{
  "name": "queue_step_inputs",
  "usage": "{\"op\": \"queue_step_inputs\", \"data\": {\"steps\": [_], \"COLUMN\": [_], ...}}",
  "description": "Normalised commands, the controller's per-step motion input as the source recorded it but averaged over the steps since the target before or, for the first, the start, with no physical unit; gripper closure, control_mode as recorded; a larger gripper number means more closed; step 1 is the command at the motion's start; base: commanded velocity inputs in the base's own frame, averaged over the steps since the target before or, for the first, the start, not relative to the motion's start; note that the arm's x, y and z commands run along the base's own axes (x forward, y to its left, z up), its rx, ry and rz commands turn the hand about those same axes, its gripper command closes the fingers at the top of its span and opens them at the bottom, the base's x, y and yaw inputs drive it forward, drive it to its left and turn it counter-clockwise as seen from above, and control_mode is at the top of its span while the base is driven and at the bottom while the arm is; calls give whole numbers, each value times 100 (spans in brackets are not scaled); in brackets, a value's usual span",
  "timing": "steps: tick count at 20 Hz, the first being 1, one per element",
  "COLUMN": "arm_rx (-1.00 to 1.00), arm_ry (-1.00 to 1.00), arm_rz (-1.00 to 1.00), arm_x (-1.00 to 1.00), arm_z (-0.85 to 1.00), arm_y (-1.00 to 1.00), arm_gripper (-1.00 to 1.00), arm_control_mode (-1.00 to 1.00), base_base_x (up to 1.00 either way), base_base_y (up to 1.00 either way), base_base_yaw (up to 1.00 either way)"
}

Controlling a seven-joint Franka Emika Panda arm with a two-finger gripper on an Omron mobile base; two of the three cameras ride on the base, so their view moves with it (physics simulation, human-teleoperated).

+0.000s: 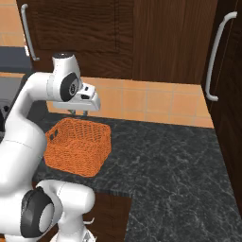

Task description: Open the cabinet, pick up the bread from the cabinet and place it in the basket. Then move the basket to the dining counter.

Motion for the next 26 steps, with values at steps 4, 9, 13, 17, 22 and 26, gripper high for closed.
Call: {"op": "queue_step_inputs", "data": {"steps": [4,9,13,17,22,26], "arm_rx": [16,7,-16,-20,-6,0], "arm_ry": [-7,-47,-69,-39,-18,-6], "arm_rz": [-5,-6,0,0,0,0], "arm_x": [-65,-100,-65,-8,0,11], "arm_z": [0,7,86,100,96,50], "arm_y": [-6,22,73,75,59,38], "arm_gripper": [-100,-100,-100,-100,-100,-100], "arm_control_mode": [-100,-100,-100,-100,-100,-100], "base_base_x": [0,0,0,0,0,0], "base_base_y": [0,0,0,0,0,0], "base_base_yaw": [0,0,0,0,0,0]}}
